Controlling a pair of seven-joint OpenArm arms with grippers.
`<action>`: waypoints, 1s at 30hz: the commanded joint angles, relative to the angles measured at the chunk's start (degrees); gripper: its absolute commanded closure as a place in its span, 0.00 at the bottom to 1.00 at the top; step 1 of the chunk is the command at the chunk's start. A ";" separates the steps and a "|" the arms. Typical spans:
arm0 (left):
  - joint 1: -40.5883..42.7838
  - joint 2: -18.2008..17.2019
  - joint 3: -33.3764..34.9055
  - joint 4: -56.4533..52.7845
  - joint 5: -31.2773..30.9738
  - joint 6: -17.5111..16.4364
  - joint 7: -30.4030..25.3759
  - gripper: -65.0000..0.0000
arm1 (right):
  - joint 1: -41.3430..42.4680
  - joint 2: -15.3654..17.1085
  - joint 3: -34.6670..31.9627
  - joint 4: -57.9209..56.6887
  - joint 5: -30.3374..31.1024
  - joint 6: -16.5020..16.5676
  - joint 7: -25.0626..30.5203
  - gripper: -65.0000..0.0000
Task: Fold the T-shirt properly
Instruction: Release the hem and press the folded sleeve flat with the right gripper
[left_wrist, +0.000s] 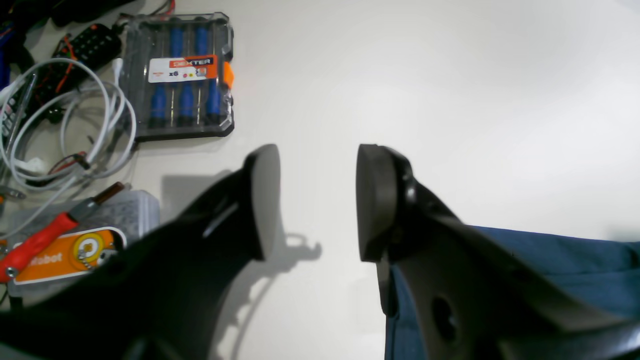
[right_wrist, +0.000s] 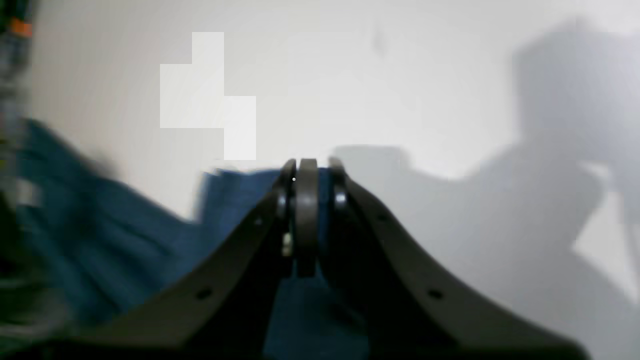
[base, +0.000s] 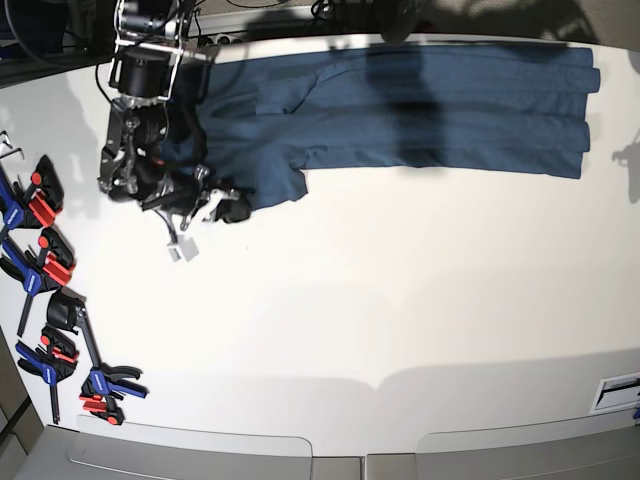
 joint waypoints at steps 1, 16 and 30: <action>-0.28 -1.62 -0.66 0.79 -1.01 -0.17 -1.07 0.64 | 1.36 0.66 0.81 2.58 4.04 0.52 -0.55 1.00; -0.28 -1.60 -0.66 0.79 -1.03 -0.17 -0.90 0.64 | -20.85 -6.38 8.70 30.42 27.61 0.52 -14.33 1.00; -0.31 -1.62 -0.66 0.79 -1.03 -0.17 -0.96 0.64 | -29.42 -10.16 6.36 36.61 29.49 0.52 -14.33 1.00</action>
